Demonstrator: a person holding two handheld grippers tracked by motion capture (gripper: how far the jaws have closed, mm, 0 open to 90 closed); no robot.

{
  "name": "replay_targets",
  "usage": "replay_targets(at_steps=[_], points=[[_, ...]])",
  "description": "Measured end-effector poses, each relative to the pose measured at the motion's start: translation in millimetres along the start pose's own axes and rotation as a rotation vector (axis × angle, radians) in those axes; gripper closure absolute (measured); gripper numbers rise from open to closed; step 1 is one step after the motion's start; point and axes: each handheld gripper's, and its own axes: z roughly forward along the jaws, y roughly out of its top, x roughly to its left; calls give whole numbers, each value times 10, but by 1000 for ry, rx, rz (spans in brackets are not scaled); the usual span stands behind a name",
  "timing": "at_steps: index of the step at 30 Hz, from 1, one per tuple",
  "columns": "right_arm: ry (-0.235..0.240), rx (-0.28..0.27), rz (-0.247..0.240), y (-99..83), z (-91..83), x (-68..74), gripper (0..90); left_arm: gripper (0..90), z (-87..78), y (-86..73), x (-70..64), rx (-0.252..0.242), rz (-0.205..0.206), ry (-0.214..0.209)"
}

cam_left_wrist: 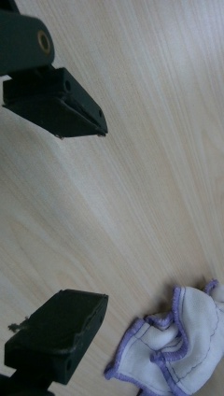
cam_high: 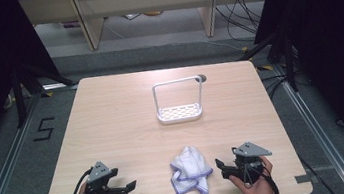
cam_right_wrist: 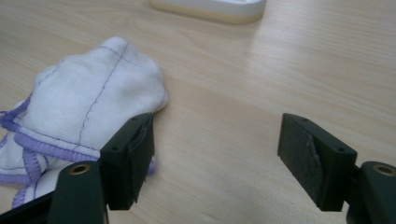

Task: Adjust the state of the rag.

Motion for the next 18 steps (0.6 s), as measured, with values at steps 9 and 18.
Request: replay_targets(at_steps=[9,18], points=[[57,-32,-12,67,-40,78,372,149,-2,-1,18,-9,-2,-8],[157,-71,-81,245,-67,394,425,149,-6,5,42,5,9,-5]])
